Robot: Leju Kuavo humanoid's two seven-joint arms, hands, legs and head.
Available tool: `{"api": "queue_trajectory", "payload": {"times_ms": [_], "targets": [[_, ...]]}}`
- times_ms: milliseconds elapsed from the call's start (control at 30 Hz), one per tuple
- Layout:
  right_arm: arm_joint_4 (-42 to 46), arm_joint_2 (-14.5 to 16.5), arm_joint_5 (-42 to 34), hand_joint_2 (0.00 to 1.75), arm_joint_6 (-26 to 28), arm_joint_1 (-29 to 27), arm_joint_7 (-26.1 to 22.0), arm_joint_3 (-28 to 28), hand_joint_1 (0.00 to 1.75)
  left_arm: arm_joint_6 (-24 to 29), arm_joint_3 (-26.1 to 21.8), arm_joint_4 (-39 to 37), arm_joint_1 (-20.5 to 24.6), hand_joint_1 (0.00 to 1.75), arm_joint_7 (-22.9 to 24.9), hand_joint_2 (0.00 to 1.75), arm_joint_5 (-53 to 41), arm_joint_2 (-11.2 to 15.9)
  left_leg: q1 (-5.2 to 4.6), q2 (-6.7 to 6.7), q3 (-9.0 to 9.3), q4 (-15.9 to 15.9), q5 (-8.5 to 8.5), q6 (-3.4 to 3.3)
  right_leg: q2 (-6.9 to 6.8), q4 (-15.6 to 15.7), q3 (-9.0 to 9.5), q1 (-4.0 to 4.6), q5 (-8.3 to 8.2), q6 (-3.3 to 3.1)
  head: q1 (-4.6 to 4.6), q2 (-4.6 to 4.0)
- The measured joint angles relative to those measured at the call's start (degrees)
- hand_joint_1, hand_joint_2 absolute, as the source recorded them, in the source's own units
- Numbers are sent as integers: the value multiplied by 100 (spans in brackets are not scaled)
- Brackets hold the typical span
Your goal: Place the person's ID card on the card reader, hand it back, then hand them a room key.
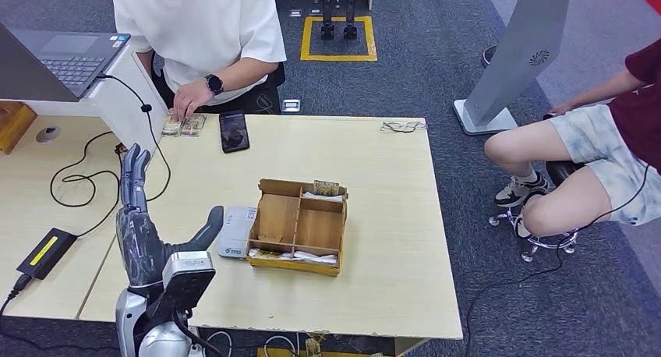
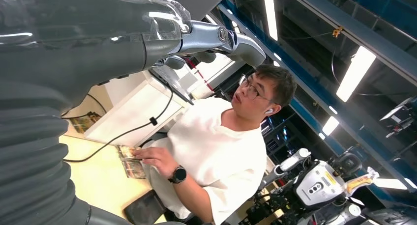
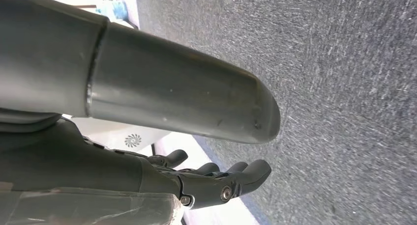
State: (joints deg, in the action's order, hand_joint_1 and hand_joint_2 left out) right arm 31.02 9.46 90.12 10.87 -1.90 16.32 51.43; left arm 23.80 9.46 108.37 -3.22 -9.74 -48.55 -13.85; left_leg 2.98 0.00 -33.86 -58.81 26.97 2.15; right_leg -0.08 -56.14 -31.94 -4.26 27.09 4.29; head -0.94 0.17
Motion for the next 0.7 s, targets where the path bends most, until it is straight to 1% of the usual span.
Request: {"api": "queue_trajectory", "payload": {"times_ms": [100,167,267,367,567,700], "targets": [[145,80,0,0,-88,-36,28,64,0,29,0,59,-140,0,2,175,176,-1,0,0,0,0,0,0,0,0,0,0,0,0,0,0],[241,130,0,0,-139,-51,35,115,0,28,-13,80,-209,0,8,175,458,-2,0,0,0,0,0,0,0,0,0,0,0,0,0,0],[338,182,0,0,-176,-58,34,182,0,19,-107,94,-273,0,20,175,880,-3,0,0,0,1,0,0,0,0,0,0,0,0,-1,0],[378,208,0,0,-178,-56,29,225,0,13,-232,99,-287,0,43,175,1077,-5,0,0,0,1,0,0,-2,0,1,0,0,0,0,0],[390,221,0,0,-138,-52,-15,284,0,-111,-661,98,-285,0,144,175,1162,-20,0,0,1,1,0,0,-1,0,1,0,-1,0,0,0],[387,221,0,0,-133,-45,-28,294,0,-180,-835,98,-260,0,227,175,1088,-50,0,0,1,1,0,0,-1,0,0,0,-1,0,0,0]]}}
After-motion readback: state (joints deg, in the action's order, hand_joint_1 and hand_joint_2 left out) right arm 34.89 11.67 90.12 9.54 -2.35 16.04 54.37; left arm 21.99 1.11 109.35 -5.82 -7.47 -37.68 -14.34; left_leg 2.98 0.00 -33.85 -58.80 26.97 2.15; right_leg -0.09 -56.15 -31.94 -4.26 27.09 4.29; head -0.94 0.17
